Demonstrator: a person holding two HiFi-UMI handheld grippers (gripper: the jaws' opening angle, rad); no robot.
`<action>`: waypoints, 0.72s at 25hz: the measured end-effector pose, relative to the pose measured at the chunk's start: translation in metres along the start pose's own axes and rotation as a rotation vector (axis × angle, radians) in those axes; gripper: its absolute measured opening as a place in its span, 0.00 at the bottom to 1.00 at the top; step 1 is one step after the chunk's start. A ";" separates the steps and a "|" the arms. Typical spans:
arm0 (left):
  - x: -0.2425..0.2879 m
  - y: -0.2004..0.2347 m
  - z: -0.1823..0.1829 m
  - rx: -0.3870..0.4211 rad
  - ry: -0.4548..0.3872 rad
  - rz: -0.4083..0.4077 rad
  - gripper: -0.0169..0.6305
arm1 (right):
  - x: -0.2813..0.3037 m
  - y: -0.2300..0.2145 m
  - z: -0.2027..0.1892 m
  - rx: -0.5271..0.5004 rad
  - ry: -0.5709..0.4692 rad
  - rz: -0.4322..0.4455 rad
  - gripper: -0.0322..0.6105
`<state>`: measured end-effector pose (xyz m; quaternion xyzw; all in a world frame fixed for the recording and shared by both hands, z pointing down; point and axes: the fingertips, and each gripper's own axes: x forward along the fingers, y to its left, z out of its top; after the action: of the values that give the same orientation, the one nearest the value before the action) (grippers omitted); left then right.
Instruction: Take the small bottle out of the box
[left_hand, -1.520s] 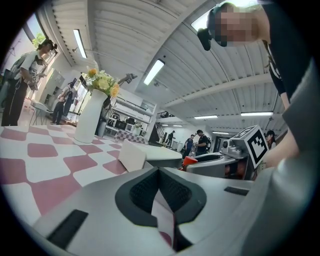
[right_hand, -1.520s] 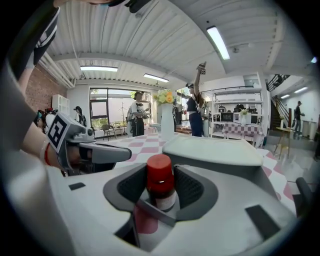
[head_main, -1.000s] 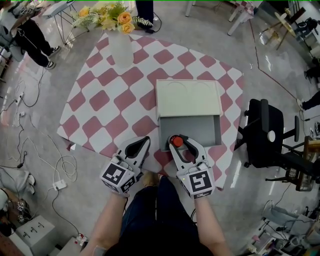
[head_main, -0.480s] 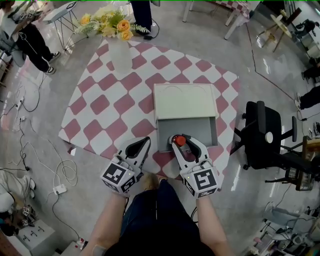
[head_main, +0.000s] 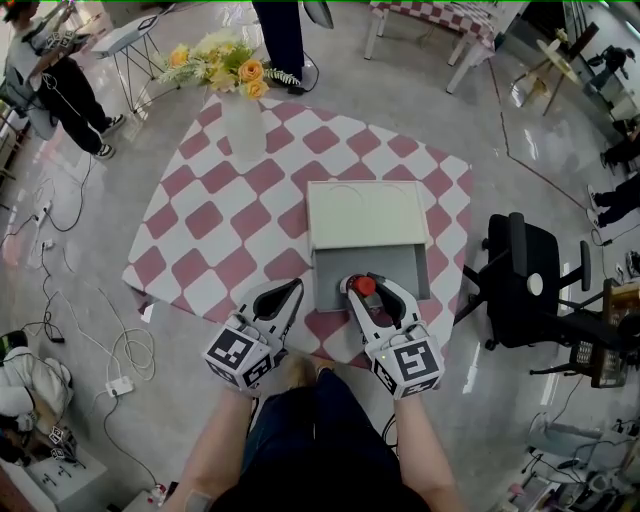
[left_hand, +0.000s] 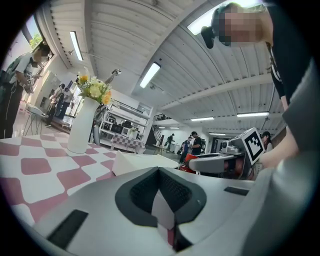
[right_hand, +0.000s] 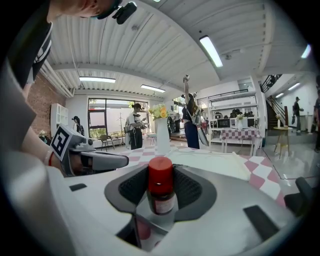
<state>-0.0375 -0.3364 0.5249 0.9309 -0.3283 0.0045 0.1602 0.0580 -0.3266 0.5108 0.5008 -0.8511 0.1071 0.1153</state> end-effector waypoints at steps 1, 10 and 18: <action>0.000 0.000 0.001 -0.001 0.000 0.001 0.03 | -0.001 0.000 0.001 0.006 -0.005 0.004 0.28; -0.004 -0.001 0.016 0.010 -0.023 0.015 0.03 | -0.006 0.002 0.015 0.005 -0.026 0.017 0.28; -0.006 -0.002 0.032 0.017 -0.050 0.033 0.03 | -0.010 0.002 0.029 -0.009 -0.041 0.025 0.28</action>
<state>-0.0436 -0.3407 0.4936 0.9266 -0.3473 -0.0132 0.1439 0.0579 -0.3261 0.4799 0.4915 -0.8601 0.0946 0.0988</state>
